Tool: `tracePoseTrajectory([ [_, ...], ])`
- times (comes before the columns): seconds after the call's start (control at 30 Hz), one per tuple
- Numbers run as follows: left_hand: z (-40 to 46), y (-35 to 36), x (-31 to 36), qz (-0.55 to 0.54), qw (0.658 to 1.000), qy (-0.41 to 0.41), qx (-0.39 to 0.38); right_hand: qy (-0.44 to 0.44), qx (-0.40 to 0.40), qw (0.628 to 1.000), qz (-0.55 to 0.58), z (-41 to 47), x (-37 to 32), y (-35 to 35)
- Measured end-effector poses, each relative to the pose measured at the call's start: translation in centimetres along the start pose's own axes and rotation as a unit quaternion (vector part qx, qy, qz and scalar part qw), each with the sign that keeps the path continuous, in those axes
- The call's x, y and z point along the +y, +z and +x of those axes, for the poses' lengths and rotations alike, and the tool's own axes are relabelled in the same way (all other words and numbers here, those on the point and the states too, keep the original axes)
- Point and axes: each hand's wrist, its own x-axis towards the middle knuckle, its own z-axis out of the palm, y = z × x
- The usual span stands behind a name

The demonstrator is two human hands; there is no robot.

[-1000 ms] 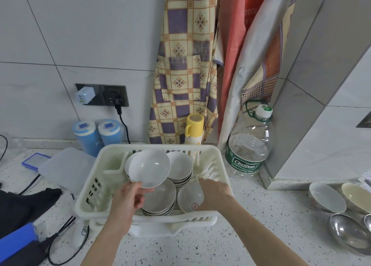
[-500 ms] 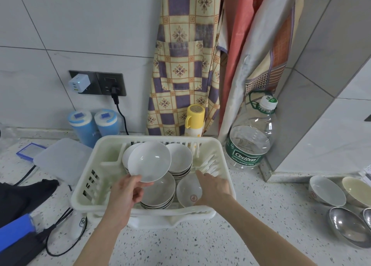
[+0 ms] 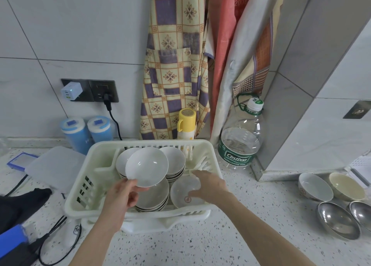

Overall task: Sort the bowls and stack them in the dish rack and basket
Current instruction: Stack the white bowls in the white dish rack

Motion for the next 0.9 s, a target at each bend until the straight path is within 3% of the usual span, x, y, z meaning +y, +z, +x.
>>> tracePoseTrajectory([
  [0.13, 0.1, 0.4, 0.1, 0.027, 1.0, -0.012, 0.01, 0.016, 0.078, 0.966, 0.244, -0.5, 1.7, -1.5],
  [0.27, -0.3, 2.7, 0.5, 0.049, 0.998, -0.031, -0.014, -0.001, 0.071, 0.887, 0.455, -1.2, 2.3, -2.7],
  [0.47, -1.3, 7.3, 0.6, 0.111, 0.988, -0.093, -0.055, -0.018, 0.032, 0.903, 0.429, -1.9, 2.6, -3.0],
  [0.53, -1.4, 8.3, 0.4, 0.123, 0.985, -0.105, -0.058, -0.003, 0.028, 0.926, 0.377, -1.9, 3.0, -3.0],
  [0.9, -1.5, 9.4, -1.3, 0.185, 0.974, -0.104, -0.081, 0.083, 0.034, 0.973, 0.213, -1.1, 2.6, -3.1],
])
